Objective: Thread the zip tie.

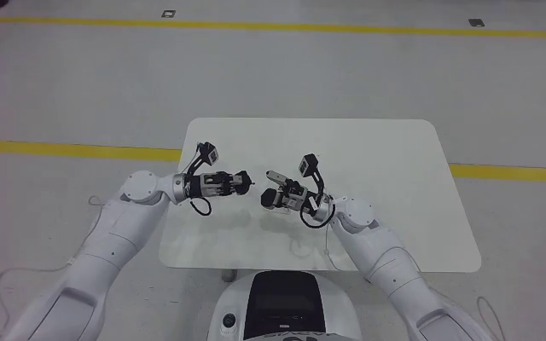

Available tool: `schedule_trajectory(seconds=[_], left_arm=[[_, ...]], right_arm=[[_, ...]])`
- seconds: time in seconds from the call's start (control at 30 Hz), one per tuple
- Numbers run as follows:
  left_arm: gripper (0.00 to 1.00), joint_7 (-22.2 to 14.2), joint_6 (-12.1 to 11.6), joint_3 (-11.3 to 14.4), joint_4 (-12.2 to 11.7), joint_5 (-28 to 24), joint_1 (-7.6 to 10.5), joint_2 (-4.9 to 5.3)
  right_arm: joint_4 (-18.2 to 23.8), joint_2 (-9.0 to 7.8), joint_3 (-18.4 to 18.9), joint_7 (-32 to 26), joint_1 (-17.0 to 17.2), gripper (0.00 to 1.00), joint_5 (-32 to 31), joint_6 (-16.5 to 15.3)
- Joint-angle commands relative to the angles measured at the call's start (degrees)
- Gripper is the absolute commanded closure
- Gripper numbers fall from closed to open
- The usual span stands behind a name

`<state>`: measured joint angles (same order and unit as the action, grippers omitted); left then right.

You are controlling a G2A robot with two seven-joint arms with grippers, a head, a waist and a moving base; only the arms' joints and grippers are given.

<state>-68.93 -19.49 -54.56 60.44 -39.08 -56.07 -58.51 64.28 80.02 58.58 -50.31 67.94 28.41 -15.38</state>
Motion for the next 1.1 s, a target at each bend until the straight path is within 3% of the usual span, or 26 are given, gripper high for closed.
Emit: schedule_trajectory(seconds=[0.0,0.23,0.57,0.83,0.9,1.0,1.07], left_arm=[[1.00,-0.70,0.01,-1.60,-0.53,-1.30,-0.44,-0.05],[1.00,-4.58,0.01,-9.30,-2.04,0.05,-2.56,-0.92],[1.00,-10.36,0.01,-19.09,-4.06,4.23,-4.81,-4.48],[1.00,-10.36,0.01,-19.09,-4.06,4.23,-4.81,-4.48],[1.00,-10.36,0.01,-19.09,-4.06,4.23,-4.81,-4.48],[1.00,-10.36,0.01,-19.09,-4.06,4.23,-4.81,-4.48],[1.00,-10.36,0.01,-19.09,-4.06,4.23,-4.81,-4.48]], right_arm=[[0.00,0.00,0.00,0.00,0.00,0.00,0.00,0.00],[0.00,0.00,0.00,0.00,0.00,0.00,0.00,0.00],[0.00,0.00,0.00,0.00,0.00,0.00,0.00,0.00],[0.13,-0.02,0.05,0.34,0.00,0.00,-0.29,-0.01],[1.99,-0.61,0.71,4.29,-0.21,0.00,-6.97,0.46],[8.64,-1.92,2.28,9.16,1.13,0.00,-18.23,5.61],[14.35,-2.78,3.02,11.13,2.60,0.00,-25.59,11.88]])
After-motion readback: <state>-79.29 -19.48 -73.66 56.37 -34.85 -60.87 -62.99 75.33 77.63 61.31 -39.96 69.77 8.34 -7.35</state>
